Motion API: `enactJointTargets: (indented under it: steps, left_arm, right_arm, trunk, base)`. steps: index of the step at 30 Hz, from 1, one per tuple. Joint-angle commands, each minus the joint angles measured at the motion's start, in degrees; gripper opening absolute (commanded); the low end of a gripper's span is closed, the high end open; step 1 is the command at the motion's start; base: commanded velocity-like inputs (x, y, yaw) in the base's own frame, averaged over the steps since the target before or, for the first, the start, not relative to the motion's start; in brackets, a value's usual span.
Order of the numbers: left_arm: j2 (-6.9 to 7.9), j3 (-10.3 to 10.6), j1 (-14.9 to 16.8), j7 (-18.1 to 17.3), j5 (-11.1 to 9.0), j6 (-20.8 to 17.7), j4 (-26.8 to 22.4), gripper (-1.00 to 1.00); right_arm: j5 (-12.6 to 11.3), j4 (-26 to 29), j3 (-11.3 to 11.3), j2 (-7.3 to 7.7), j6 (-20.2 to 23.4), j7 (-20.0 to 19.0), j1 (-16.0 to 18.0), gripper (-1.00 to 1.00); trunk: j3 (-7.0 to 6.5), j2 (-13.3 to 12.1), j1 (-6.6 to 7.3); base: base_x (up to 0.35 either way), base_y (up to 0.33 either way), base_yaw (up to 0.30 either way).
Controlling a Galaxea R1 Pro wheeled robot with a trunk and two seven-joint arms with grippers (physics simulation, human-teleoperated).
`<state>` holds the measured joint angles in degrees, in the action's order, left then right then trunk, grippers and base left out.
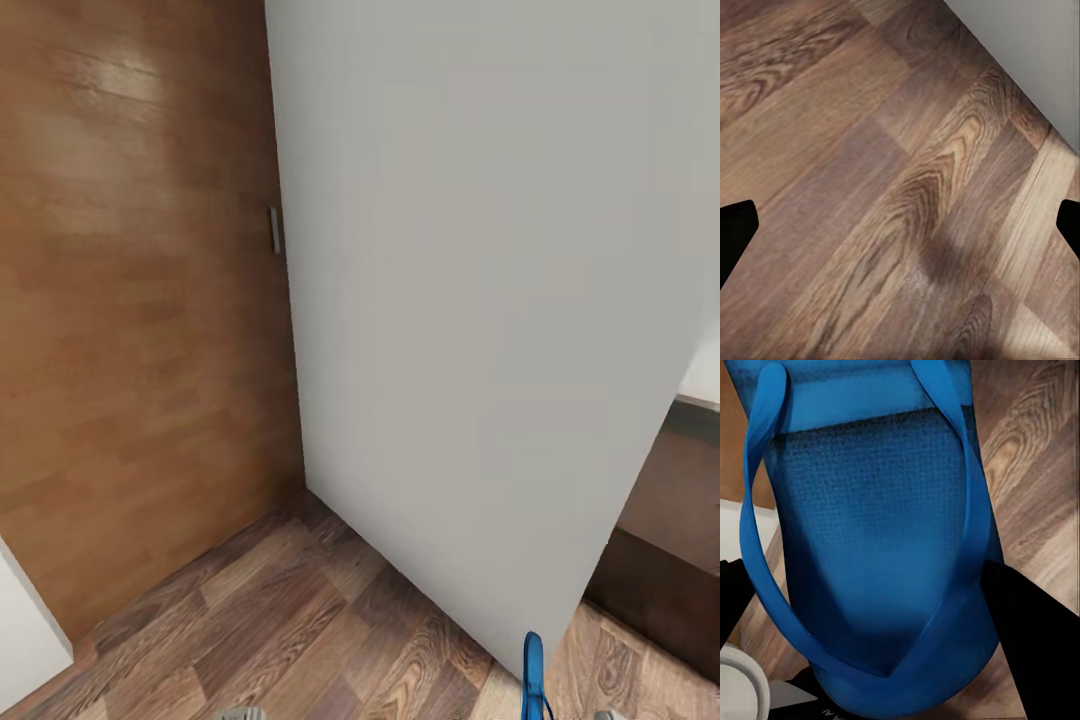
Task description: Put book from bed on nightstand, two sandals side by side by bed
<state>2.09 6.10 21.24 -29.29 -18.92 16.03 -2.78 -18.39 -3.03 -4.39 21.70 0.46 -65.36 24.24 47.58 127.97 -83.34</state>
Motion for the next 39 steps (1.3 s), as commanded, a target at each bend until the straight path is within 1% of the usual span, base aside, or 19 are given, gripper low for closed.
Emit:
enactJointTargets:
  steps: [1,8,29,39]
  left_arm:
    - [0.02,0.5,0.0,-0.2,-0.5,0.2,0.1,1.0]
    - [0.01,0.5,0.0,-0.2,-0.5,0.2,0.1,1.0]
    - [-0.05,0.5,0.0,-0.2,-0.5,0.2,0.1,1.0]
    - [-0.01,0.5,0.0,-0.2,-0.5,0.2,0.1,1.0]
  right_arm:
    - [0.2,-0.2,-0.4,0.01,0.1,-0.2,0.1,-1.0]
    - [0.2,-0.2,-0.4,0.01,0.1,-0.3,0.1,-1.0]
    - [0.2,-0.2,-0.4,0.01,-0.4,-0.3,0.1,-1.0]
    - [0.2,-0.2,-0.4,0.01,-0.4,-0.3,0.1,-1.0]
  trunk:
    - [0.06,0.0,0.01]
    - [0.06,0.0,0.01]
    - [0.07,0.0,0.01]
    - [0.15,0.0,0.01]
  base:
    - [0.0,0.0,-0.23]
    - [0.0,0.0,-0.177]
    - [0.0,0.0,-0.01]
    - [0.0,0.0,-0.239]
